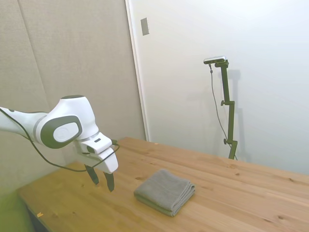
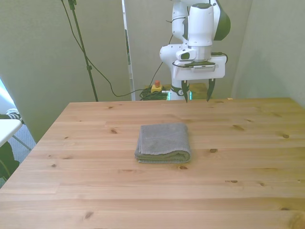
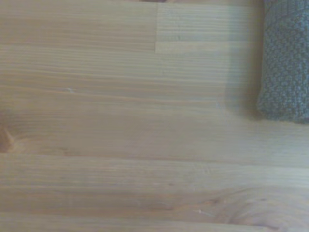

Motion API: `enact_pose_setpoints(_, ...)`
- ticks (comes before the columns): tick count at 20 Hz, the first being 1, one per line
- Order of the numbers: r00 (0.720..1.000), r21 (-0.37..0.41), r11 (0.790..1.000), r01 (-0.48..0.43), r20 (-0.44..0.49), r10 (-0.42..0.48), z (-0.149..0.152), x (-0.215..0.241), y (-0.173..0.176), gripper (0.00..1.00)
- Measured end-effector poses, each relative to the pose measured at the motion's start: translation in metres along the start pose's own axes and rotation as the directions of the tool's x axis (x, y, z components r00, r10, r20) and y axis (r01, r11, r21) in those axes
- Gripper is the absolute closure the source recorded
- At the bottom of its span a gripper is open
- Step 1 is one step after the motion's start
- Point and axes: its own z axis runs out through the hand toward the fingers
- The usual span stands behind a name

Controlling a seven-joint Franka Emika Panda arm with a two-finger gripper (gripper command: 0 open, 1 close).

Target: Unfold the towel

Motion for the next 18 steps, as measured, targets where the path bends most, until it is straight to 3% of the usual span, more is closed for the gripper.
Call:
enact_pose_setpoints(5, 0.996, 0.027, 0.996, -0.085, -0.004, 0.085, -0.005, 0.028, 0.006, 0.00)
enact_pose_setpoints(12, 0.953, 0.062, 0.951, -0.302, -0.010, 0.303, -0.001, 0.182, 0.075, 0.00)
enact_pose_setpoints(18, 0.944, 0.103, 0.938, -0.330, 0.062, 0.325, 0.021, 0.210, 0.109, 0.00)
